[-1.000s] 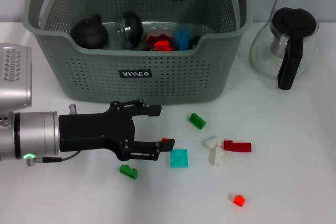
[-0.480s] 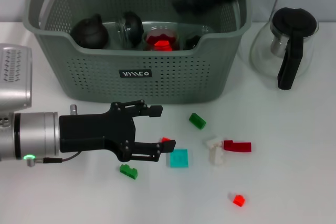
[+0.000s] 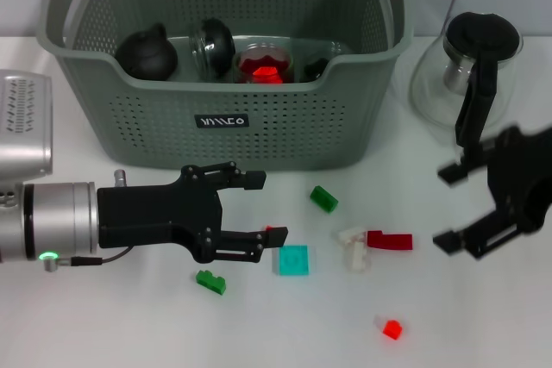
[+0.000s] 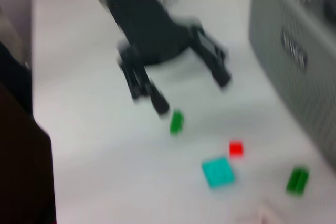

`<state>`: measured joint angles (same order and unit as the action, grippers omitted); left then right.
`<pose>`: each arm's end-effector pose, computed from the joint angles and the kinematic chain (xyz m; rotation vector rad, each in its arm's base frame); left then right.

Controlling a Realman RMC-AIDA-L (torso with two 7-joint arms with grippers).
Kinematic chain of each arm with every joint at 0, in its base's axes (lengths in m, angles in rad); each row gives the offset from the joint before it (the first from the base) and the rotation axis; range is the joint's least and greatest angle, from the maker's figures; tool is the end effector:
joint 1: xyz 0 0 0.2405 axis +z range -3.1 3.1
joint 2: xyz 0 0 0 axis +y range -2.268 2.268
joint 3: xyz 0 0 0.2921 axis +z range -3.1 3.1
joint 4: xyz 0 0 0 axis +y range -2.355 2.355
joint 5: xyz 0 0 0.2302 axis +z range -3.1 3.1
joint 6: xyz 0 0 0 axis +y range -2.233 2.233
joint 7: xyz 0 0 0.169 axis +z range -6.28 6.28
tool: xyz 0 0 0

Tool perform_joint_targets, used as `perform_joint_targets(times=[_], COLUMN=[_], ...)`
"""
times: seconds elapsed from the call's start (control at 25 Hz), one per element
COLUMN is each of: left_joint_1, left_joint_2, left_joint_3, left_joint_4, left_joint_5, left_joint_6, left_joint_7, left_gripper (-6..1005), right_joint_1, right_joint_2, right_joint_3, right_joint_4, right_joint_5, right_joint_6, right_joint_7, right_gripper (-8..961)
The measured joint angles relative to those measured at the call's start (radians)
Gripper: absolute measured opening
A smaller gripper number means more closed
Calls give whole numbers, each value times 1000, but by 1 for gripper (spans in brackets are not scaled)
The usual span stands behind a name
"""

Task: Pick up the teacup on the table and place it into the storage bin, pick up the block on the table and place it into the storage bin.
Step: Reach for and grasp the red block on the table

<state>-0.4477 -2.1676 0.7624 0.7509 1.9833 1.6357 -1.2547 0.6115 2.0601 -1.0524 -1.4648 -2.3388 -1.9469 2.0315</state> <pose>-0.2760 0.3332 -0.0680 -2.8199 -0.4244 -0.7602 0.1845 0.3629 0.0252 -3.0288 0.4208 -0.2262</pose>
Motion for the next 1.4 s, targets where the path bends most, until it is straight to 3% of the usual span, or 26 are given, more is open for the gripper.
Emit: perform_joint_targets(times=[0.12, 0.36, 0.56, 0.76, 1.16, 1.4], left_joint_1=[0, 0, 0, 0, -2, -6], left_joint_2=[-1, -2, -2, -2, -2, 0], left_joint_3=[0, 0, 0, 0, 0, 0], left_joint_4=[-1, -4, -4, -4, -20, -28], left_joint_5=[0, 0, 0, 0, 0, 0], left_joint_6=[-3, -8, -8, -12, -29, -33], left_joint_7=[0, 0, -4, -5, -4, -4], left_gripper=[854, 854, 853, 853, 853, 853], right_joint_1=[10, 67, 133, 174, 178, 191], right_joint_2=[35, 35, 38, 40, 38, 40], right_joint_3=[-36, -198, -280, -329, -337, -340], right_joint_4=[80, 336, 506, 614, 630, 655], right_joint_5=[-136, -191, -193, -194, -202, -233], right_joint_6=[75, 371, 521, 610, 617, 629], right_joint_7=[-39, -51, -68, -70, -60, -53], right_gripper=[930, 921, 914, 906, 892, 624])
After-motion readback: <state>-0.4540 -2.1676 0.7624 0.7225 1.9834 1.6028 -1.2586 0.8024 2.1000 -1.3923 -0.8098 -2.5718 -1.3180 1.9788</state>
